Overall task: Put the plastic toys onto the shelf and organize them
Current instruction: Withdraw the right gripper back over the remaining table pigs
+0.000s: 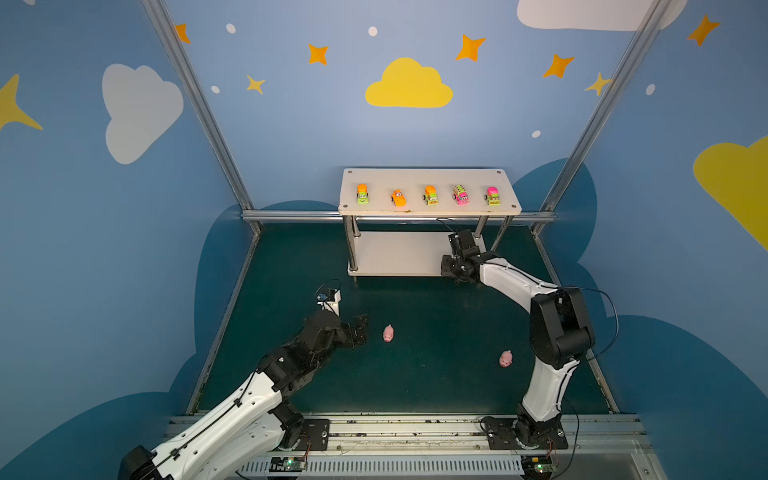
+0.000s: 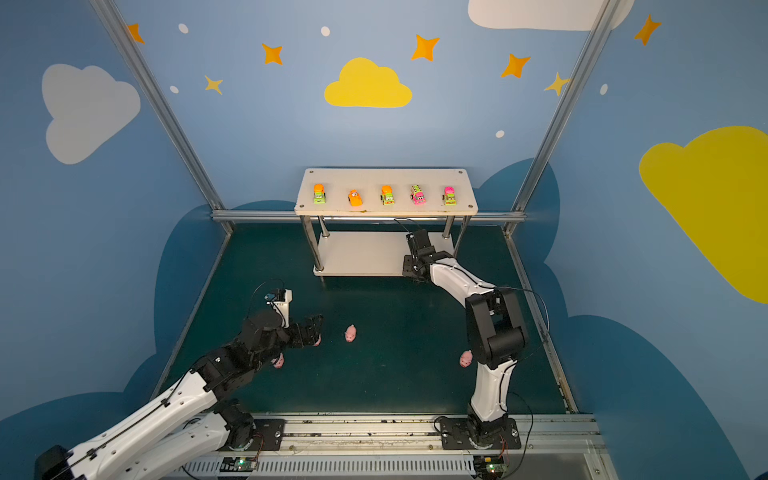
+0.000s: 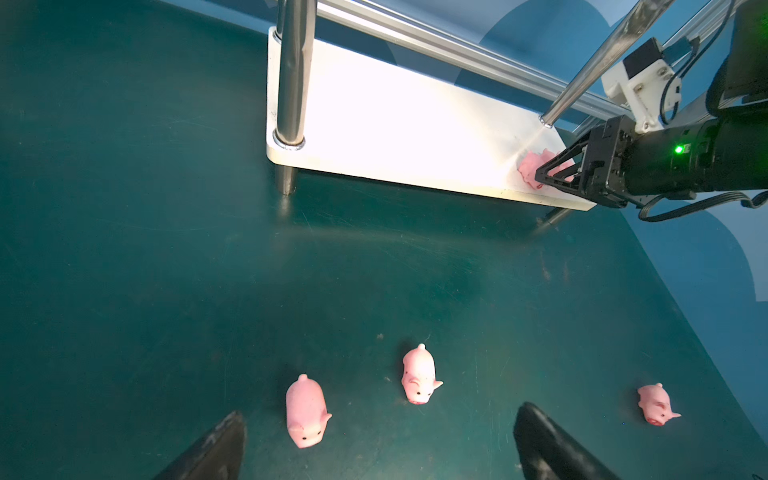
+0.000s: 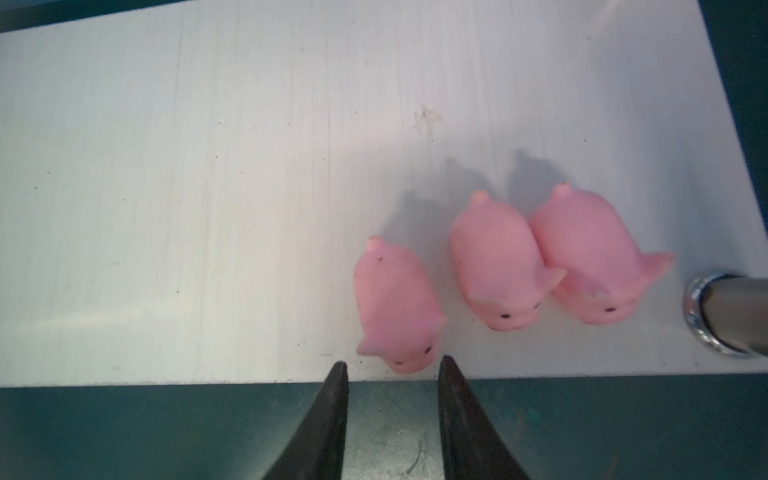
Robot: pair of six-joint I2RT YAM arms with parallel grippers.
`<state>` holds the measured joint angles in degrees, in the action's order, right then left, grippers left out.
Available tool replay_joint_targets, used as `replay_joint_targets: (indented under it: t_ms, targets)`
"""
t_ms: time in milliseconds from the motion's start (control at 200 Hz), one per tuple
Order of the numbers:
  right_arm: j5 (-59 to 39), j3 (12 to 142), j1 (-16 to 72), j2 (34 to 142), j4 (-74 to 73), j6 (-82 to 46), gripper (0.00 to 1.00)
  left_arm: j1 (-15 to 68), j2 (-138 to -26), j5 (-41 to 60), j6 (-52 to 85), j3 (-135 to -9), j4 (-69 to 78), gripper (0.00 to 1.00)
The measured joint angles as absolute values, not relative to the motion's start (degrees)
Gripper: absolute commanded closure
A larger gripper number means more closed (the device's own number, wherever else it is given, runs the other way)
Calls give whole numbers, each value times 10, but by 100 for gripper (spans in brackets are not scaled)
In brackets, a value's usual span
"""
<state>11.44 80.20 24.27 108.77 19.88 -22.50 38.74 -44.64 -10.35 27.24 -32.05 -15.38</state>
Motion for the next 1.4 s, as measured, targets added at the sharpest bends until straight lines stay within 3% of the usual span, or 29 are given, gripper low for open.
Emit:
replay_joint_targets:
  t_ms: [671, 931, 1081, 1402]
  targets:
    - [114, 845, 242, 1137, 199, -234, 68, 387, -453, -108, 272, -321, -152, 0]
    - [107, 842, 241, 1133, 200, -237, 49, 387, -462, -108, 272, -321, -153, 0]
    - [102, 802, 245, 1080, 209, -235, 39, 387, -462, -108, 272, -321, -153, 0]
    - [74, 677, 254, 885, 250, -241, 38, 387, -446, -86, 291, -320, -156, 0]
